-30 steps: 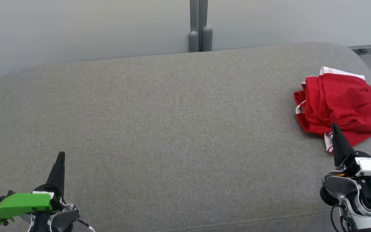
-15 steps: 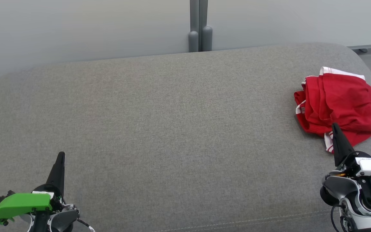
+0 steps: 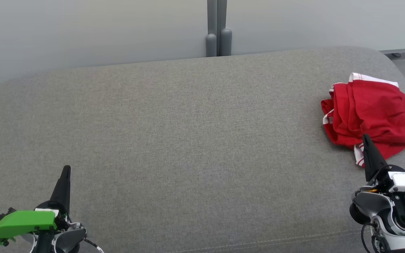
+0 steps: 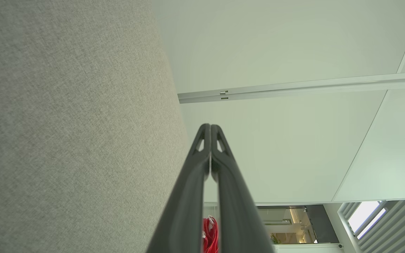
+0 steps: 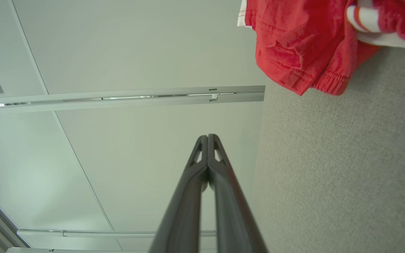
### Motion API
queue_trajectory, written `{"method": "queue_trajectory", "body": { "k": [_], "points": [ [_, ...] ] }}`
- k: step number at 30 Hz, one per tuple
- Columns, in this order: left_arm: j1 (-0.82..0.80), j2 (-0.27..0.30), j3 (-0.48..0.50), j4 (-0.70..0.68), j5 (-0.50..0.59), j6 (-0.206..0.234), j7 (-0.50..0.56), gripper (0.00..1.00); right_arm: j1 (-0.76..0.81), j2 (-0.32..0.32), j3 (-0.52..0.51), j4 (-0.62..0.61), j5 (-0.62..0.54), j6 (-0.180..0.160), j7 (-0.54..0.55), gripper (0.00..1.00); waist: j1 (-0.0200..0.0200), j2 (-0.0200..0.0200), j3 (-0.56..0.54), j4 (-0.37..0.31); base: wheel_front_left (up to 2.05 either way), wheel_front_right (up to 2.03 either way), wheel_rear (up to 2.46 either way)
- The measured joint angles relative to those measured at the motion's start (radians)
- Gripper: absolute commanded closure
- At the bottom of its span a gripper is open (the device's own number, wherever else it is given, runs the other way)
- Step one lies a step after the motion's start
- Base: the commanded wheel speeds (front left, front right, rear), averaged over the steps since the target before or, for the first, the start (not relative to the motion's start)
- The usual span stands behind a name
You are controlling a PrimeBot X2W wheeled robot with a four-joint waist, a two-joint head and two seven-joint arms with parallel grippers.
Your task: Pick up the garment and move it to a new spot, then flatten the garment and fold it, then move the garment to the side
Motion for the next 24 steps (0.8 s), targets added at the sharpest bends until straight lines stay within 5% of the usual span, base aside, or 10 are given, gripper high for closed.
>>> {"method": "queue_trajectory", "body": {
  "k": [24],
  "points": [
    [0.000, 0.000, 0.000, -0.001, 0.000, 0.000, 0.000, 1.00, 0.000, 0.000, -0.002, -0.001, 0.000, 0.000, 0.003, 1.00, 0.0000, 0.0000, 0.000, 0.000, 0.00, 0.00, 0.00]
  ]
}}
